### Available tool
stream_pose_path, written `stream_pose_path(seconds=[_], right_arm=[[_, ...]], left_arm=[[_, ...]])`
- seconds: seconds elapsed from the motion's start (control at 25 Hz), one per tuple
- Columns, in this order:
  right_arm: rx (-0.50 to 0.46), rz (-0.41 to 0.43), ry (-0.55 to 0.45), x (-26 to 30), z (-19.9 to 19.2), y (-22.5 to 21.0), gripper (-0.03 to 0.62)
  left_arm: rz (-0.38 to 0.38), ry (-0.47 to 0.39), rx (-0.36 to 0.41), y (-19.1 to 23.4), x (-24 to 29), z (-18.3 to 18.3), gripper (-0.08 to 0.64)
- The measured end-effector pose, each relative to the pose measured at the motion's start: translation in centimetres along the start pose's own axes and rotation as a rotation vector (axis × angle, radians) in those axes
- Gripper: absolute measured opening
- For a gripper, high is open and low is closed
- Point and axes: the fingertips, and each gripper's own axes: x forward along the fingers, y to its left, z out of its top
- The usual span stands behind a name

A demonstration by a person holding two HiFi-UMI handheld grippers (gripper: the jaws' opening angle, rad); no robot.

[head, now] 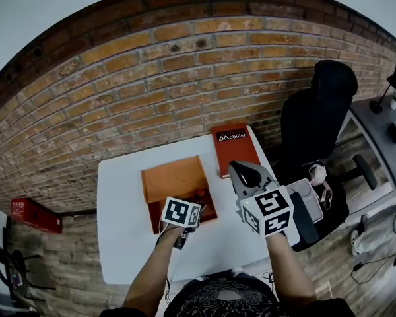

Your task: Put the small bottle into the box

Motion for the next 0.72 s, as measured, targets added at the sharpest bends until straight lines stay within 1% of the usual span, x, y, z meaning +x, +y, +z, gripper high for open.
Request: stream_pose_path(seconds=[0.28,0.48,0.6,0.72], right_arm=[[0.006,-0.005,0.012,-0.4,-0.7,-0.3,0.021],[0.008,-0.022,0.011,-0.9,-0.9,-1.0,0.02],[0.01,-0.033,0.012,-1.3,-1.0,-1.4,0.02],[0.012,-0.042,0.015,-1.6,-1.2,-1.8,0.02]], left_arm=[[0.006,0.096,0.015,0.3,1.9,-1.1,0.219],[-0.032,0.158,-0.01,-0.1,3.1,-1.7,0.219],[-0.034,0.201,-0.018,0.1,3.7,-2.2,0.219],[-0.033,0.222,-0.033,0.3,4.1,-2.4,0.219]])
